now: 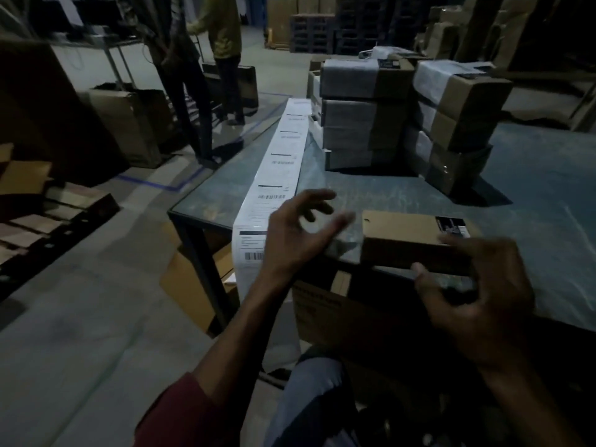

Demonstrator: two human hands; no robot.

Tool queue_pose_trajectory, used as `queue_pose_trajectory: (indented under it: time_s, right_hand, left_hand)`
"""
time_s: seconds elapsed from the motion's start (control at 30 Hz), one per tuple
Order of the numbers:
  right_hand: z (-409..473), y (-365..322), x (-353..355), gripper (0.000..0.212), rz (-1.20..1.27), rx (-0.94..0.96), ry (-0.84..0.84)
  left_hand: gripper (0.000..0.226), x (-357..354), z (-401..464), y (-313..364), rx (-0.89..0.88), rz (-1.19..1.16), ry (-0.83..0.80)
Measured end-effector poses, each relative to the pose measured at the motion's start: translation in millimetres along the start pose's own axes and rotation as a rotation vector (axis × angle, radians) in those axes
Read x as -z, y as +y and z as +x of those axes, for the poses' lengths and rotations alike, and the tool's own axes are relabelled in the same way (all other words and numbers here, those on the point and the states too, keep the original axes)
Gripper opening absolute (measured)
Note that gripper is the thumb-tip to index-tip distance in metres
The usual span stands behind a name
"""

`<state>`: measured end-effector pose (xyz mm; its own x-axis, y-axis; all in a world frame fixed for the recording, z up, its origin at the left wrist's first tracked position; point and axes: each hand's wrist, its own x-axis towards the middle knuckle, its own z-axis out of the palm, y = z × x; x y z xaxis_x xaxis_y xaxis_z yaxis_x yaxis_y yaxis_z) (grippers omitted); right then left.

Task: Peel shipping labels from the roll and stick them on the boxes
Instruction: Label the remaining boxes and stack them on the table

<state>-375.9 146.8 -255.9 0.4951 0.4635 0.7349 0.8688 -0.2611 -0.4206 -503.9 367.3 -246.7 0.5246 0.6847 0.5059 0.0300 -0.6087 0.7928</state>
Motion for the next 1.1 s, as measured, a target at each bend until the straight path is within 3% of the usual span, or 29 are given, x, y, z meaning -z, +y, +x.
queue_pose_trajectory:
  time_s: [0.07, 0.13, 0.27, 0.37, 0.47, 0.53, 0.67, 0.83, 0.93, 1.1]
  right_hand:
    - [-18.2, -21.4, -20.8, 0.026, 0.144, 0.07, 0.006]
    - [-34.1, -33.5, -49.6, 0.01, 0.323, -0.038, -0.149]
    - [-53.9, -47.0, -110.9, 0.027, 0.606, -0.41, -0.532]
    - [-57.2, -48.5, -150.2, 0.034, 0.676, -0.504, -0.708]
    - [-56.8, -46.9, -173.8, 0.064, 0.647, -0.557, -0.868]
    - [-58.8, -51.6, -175.4, 0.069, 0.636, -0.578, -0.92]
    - [-65.1, -53.2, -172.8, 0.034, 0.726, -0.537, -0.91]
    - [-58.3, -62.0, -152.4, 0.038, 1.035, -0.627, -0.922]
    - [-50.5, -70.6, -140.8, 0.035, 1.052, -0.653, -0.922]
    - [-21.3, -83.0, -141.7, 0.011, 0.813, -0.648, -0.569]
  left_hand:
    - [0.009, 29.7, -12.1, -10.2, 0.023, -0.105, 0.252]
    - [0.009, 54.1, -30.0, -31.7, 0.103, -0.169, 0.438]
    - [0.006, 78.1, -76.5, -79.5, 0.368, -0.155, 0.605]
    - [0.009, 80.0, -94.7, -95.2, 0.605, -0.253, 0.573]
    - [0.018, 79.1, -101.1, -96.7, 0.783, -0.376, 0.38]
    - [0.019, 78.5, -105.0, -95.0, 0.82, -0.405, 0.262]
    - [0.016, 80.8, -112.7, -92.4, 0.821, -0.447, 0.206]
    - [0.019, 91.1, -115.9, -84.9, 0.826, -0.612, 0.228]
    - [0.02, 94.6, -115.1, -70.6, 0.765, -0.675, 0.207]
    - [0.017, 100.9, -108.2, -67.1, 0.709, -0.436, 0.126]
